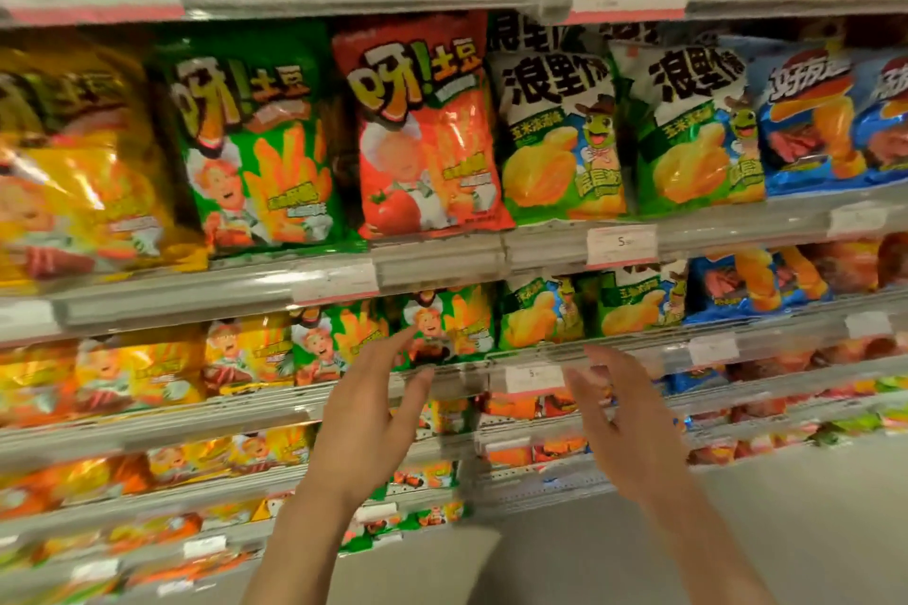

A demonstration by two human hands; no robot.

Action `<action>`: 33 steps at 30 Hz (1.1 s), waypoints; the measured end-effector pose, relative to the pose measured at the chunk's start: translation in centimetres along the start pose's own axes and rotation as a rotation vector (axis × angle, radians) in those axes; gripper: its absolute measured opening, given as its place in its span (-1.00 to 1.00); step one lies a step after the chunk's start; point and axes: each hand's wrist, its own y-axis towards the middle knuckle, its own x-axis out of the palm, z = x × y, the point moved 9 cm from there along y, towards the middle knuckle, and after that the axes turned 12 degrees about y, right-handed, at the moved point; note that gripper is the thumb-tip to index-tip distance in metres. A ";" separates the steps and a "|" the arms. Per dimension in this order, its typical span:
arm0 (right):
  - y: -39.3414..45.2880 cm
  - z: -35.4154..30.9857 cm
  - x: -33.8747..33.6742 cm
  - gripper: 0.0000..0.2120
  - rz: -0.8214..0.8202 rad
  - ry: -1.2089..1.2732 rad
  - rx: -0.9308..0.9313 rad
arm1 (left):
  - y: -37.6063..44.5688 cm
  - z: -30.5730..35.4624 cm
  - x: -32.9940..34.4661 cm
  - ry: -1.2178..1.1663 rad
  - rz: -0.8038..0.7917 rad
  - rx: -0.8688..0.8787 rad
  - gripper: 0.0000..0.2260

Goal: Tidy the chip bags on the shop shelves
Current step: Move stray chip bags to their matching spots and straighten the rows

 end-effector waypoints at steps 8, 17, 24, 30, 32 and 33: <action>2.4 -7.2 1.9 -0.49 -0.022 -0.143 -0.193 | 2.9 -1.0 -6.8 0.161 0.140 0.122 -0.60; 9.6 -17.8 -0.2 -0.50 0.107 -0.146 -0.503 | 9.2 3.8 -11.7 0.087 0.322 0.131 -0.58; 14.3 -19.3 2.8 -0.49 -0.005 -0.077 -0.334 | 12.8 4.3 -10.5 0.266 0.336 0.025 -0.42; 15.1 -18.7 3.7 -0.59 -0.059 0.144 -0.193 | 12.9 5.0 -10.8 0.190 0.335 0.082 -0.46; 15.3 -18.8 3.6 -0.63 -0.075 0.219 -0.171 | 12.9 4.7 -11.1 0.136 0.329 0.067 -0.45; 15.4 -18.8 3.6 -0.68 -0.081 0.254 -0.166 | 12.9 4.5 -11.1 0.121 0.325 0.055 -0.45</action>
